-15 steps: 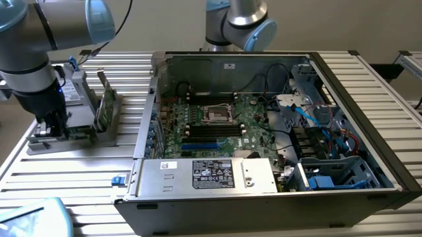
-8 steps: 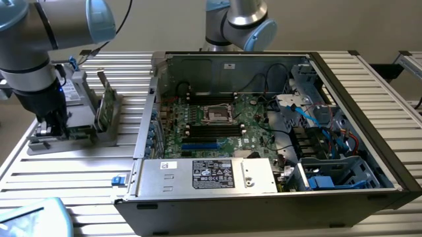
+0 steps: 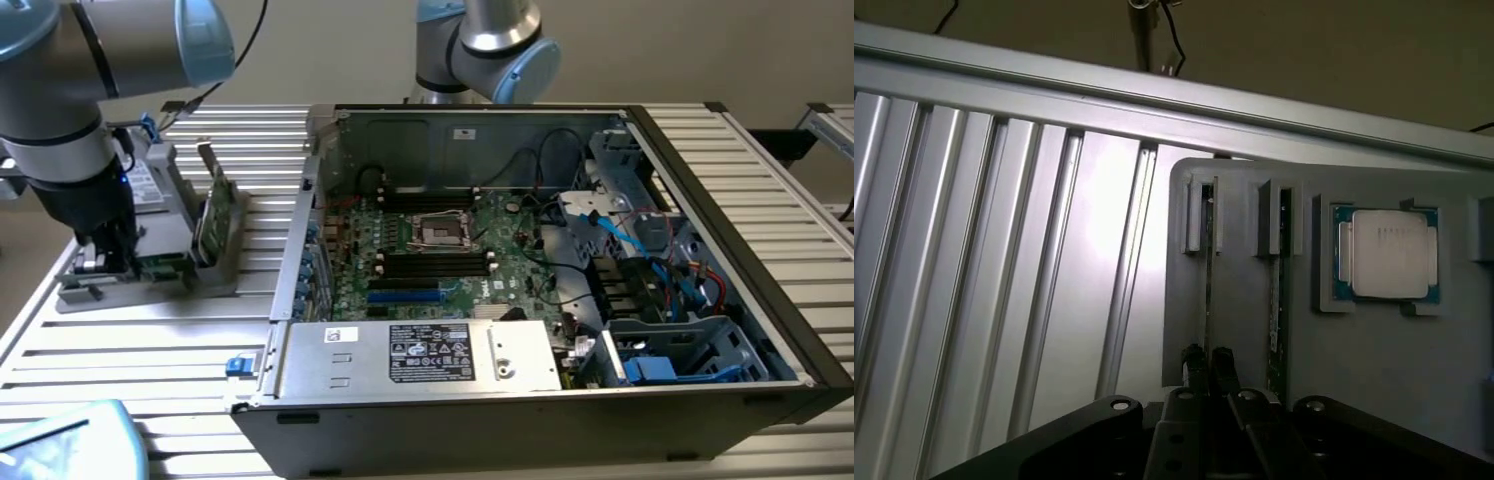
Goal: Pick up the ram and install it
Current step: 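Pick up the ram and move it above insertion slot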
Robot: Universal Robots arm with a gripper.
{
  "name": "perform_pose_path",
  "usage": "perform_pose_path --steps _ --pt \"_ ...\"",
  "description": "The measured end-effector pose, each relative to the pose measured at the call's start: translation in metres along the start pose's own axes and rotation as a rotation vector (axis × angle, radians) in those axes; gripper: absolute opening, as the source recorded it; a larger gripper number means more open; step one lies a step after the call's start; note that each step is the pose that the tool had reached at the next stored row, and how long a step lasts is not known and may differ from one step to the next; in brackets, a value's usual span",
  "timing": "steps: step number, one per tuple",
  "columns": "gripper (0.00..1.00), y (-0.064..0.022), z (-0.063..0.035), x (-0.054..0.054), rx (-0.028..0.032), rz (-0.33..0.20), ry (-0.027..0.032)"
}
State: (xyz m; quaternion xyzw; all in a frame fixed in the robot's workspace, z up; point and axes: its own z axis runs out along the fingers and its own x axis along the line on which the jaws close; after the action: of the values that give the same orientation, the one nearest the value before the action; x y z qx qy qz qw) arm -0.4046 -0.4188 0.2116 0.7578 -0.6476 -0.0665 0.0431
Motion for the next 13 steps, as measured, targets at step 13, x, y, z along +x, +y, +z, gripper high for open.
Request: perform_pose_path --steps 13 --pt "0.14 0.0012 -0.0083 -0.0005 -0.0007 0.001 0.0043"
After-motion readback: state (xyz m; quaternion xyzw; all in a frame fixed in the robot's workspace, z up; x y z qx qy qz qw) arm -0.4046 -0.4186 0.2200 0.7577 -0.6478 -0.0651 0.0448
